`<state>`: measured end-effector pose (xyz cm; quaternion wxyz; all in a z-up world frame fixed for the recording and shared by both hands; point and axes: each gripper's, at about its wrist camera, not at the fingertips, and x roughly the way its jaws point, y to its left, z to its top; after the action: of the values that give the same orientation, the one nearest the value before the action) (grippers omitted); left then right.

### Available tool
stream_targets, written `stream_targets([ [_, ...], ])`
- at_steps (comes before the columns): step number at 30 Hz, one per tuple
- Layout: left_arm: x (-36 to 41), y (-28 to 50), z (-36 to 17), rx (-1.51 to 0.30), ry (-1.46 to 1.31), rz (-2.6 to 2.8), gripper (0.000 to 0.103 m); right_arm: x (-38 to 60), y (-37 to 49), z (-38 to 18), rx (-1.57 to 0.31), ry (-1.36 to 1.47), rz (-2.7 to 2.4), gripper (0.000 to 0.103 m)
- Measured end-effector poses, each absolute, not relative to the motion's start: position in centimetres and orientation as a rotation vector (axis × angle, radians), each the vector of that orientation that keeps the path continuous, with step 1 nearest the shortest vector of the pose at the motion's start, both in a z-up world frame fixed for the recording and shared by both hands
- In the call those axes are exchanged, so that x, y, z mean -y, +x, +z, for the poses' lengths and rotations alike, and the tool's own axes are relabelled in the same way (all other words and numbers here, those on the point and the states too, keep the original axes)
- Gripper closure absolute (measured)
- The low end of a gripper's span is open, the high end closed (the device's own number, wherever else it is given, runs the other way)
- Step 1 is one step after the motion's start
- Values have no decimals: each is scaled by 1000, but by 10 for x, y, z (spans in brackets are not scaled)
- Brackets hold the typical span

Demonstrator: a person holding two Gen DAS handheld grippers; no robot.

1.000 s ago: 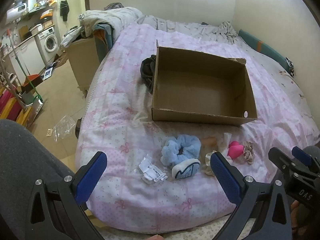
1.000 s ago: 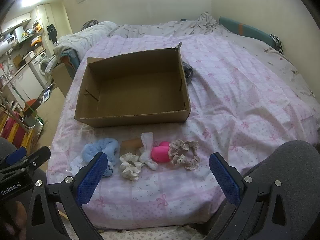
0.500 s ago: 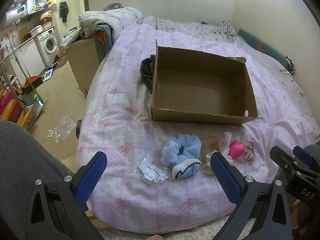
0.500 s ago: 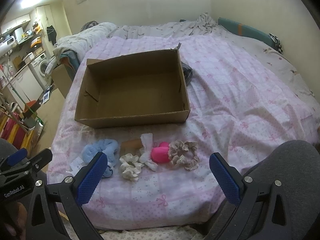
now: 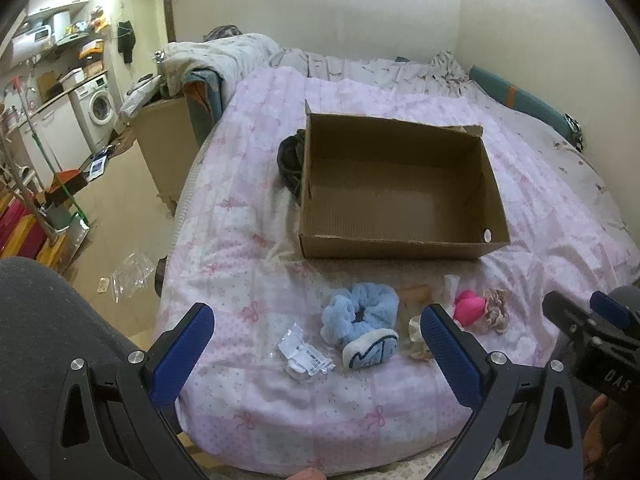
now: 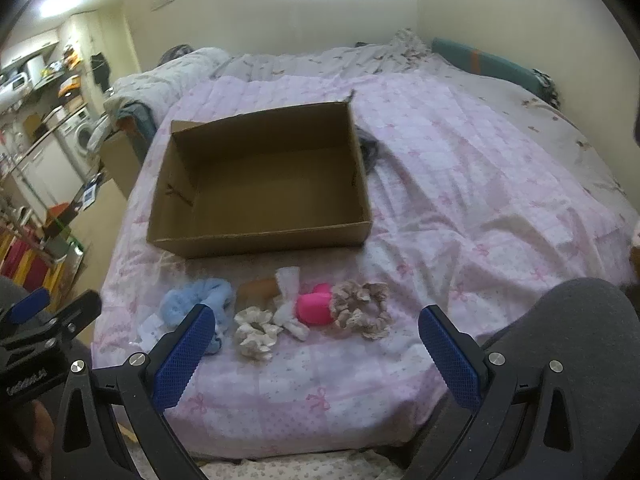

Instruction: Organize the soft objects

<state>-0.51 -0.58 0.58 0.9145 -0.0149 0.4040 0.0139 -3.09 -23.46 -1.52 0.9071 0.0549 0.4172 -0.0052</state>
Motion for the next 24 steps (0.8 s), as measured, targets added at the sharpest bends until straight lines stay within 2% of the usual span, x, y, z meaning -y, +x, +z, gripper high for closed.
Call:
stream_targets([
  [24, 7, 0, -4, -863, -35, 42, 0, 240, -29, -13, -841, 155, -9, 0],
])
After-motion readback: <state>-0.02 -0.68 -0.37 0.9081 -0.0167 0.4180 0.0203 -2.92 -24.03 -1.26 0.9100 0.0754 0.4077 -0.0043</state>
